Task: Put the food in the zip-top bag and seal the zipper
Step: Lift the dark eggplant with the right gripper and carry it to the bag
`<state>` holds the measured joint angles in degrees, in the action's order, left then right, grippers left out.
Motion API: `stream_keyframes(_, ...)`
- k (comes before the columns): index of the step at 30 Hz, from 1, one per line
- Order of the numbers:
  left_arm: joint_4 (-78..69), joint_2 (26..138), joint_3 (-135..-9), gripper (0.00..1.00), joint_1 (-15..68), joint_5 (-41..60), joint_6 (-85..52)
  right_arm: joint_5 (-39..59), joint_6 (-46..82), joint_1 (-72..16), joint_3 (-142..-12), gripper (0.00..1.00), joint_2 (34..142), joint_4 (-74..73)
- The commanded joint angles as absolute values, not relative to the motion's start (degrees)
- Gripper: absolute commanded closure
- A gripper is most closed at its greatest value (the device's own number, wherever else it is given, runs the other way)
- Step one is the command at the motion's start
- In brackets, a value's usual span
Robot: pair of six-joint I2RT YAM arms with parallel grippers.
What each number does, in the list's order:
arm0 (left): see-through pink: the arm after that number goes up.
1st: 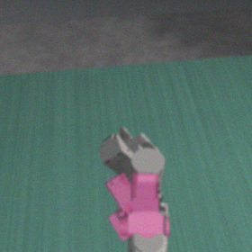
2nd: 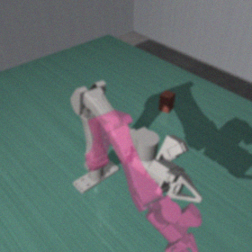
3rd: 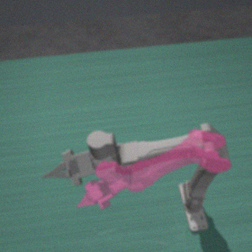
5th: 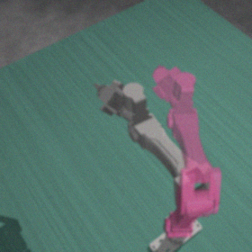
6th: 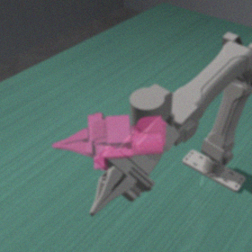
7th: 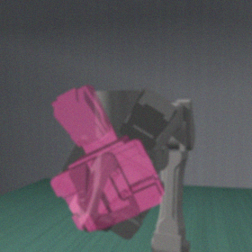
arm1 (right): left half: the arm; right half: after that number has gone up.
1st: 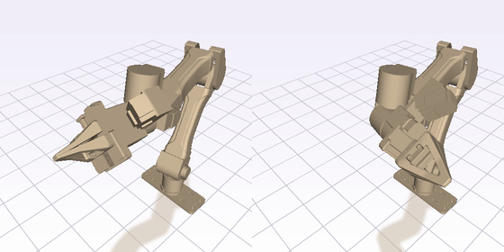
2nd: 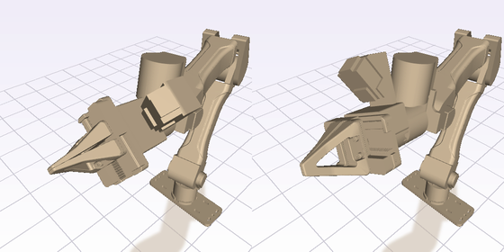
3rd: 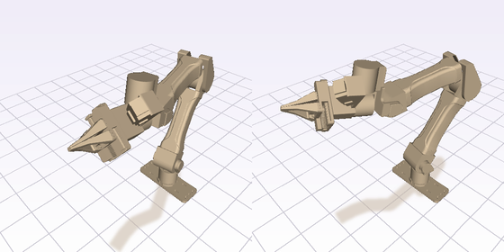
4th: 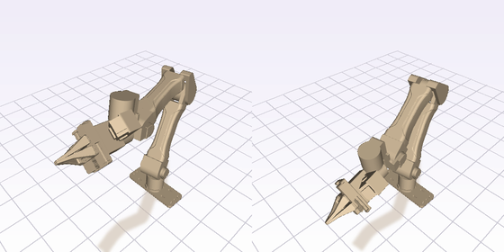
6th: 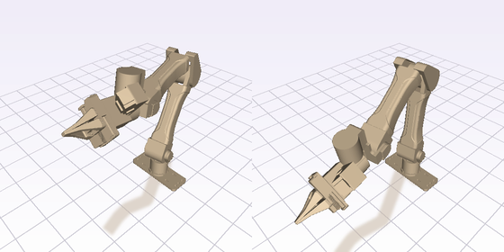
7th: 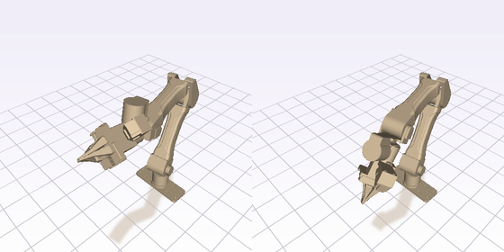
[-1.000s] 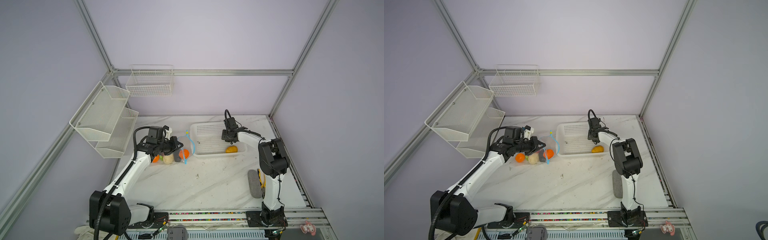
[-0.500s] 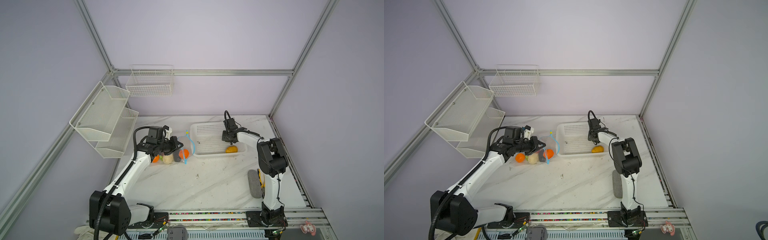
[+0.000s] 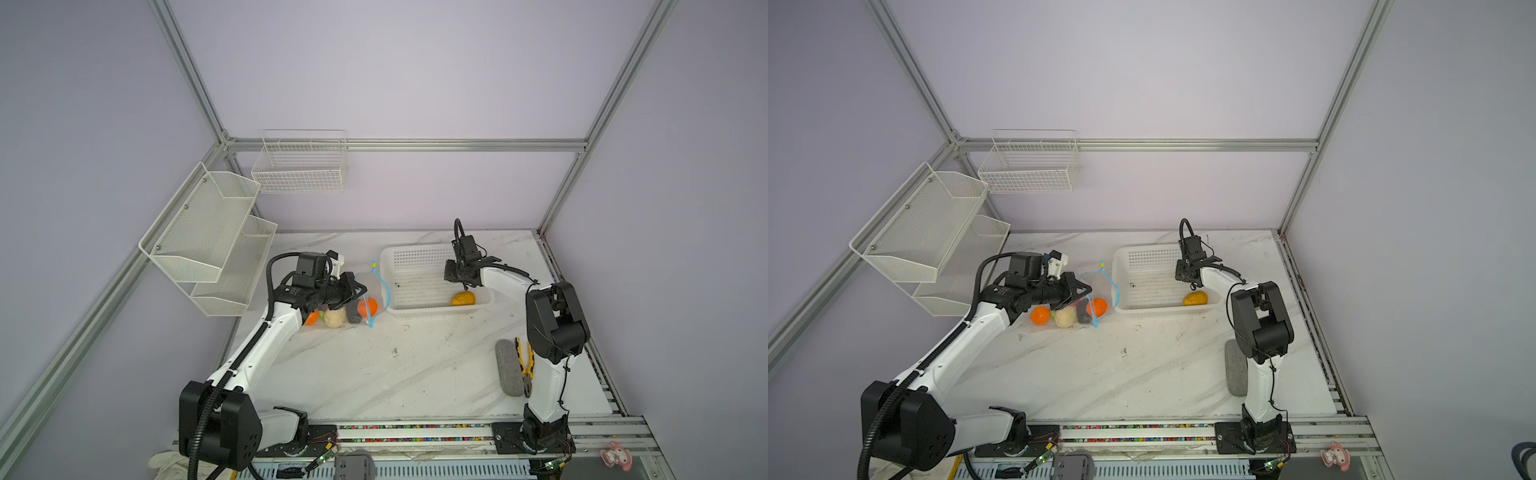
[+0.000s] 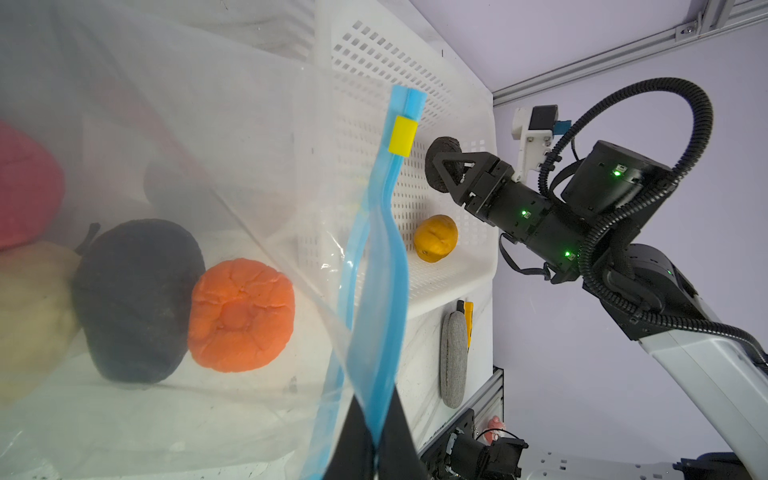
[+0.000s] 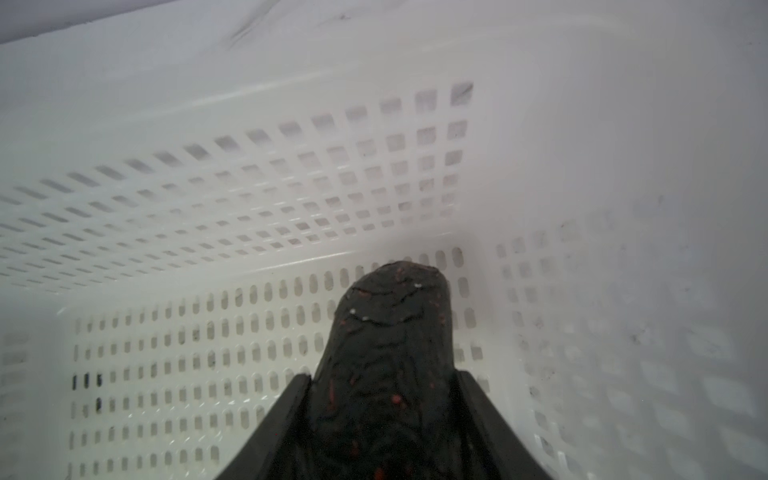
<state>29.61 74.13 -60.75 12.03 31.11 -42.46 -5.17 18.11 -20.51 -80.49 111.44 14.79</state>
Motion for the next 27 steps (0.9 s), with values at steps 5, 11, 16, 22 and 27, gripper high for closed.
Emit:
stream_keyframes(5, 27.3, 74.4, -60.8, 1.0, 12.0, 32.3, -42.5, 3.4, 15.2, -20.3, -76.6, 0.48, 105.5, 9.9)
stream_keyframes(11, 27.3, 75.2, -61.6, 1.0, 12.0, 32.5, -42.5, 13.0, 15.6, -21.0, -71.2, 0.48, 100.6, 5.1)
stream_keyframes(16, 27.4, 75.5, -62.0, 1.0, 12.0, 32.4, -42.8, 19.2, 15.0, -22.2, -67.5, 0.49, 96.7, 2.0)
stream_keyframes(22, 27.4, 75.3, -61.9, 1.0, 12.0, 32.1, -42.7, 27.5, 14.6, -24.2, -65.2, 0.49, 94.3, -1.4)
stream_keyframes(27, 27.6, 75.0, -61.9, 1.0, 12.0, 32.0, -42.7, 33.0, 14.9, -26.4, -63.6, 0.49, 92.1, -4.8)
